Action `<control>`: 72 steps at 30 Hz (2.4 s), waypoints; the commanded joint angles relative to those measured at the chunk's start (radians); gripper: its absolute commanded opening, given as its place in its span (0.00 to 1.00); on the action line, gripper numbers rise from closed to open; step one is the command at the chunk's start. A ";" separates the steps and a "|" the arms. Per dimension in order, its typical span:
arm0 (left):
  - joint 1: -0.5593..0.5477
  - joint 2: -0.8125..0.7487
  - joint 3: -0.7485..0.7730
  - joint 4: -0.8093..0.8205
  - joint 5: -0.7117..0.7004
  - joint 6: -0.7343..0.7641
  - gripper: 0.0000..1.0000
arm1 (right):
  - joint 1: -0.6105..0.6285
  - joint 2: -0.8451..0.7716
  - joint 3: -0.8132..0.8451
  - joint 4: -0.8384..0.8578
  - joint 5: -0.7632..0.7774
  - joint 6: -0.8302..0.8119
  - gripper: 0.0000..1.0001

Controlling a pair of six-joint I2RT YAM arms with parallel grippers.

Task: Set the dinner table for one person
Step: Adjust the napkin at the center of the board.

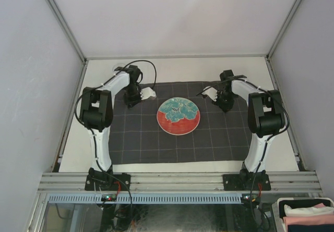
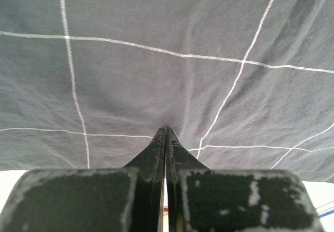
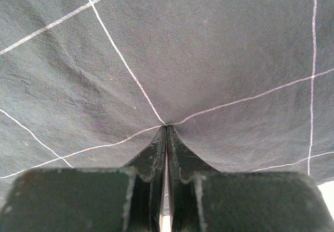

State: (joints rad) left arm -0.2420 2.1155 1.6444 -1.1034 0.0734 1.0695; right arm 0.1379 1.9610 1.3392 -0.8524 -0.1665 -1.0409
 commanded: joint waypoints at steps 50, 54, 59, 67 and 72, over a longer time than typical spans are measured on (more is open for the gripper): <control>-0.019 0.039 0.177 0.094 0.094 0.048 0.00 | -0.008 0.141 0.186 0.092 -0.060 0.016 0.00; -0.020 0.059 0.179 0.097 0.093 0.050 0.00 | -0.009 0.141 0.161 0.113 -0.063 0.013 0.00; -0.021 0.077 0.181 0.103 0.087 0.055 0.00 | -0.008 0.145 0.143 0.121 -0.066 0.014 0.00; -0.024 0.099 0.185 0.107 0.068 0.074 0.00 | -0.009 0.135 0.113 0.138 -0.055 0.009 0.00; -0.029 0.113 0.200 0.107 0.071 0.077 0.00 | -0.009 0.125 0.115 0.140 -0.057 0.014 0.00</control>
State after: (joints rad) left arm -0.2604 2.2173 1.7844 -1.0035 0.1360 1.1213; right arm 0.1314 2.0678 1.4910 -0.7208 -0.2291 -1.0157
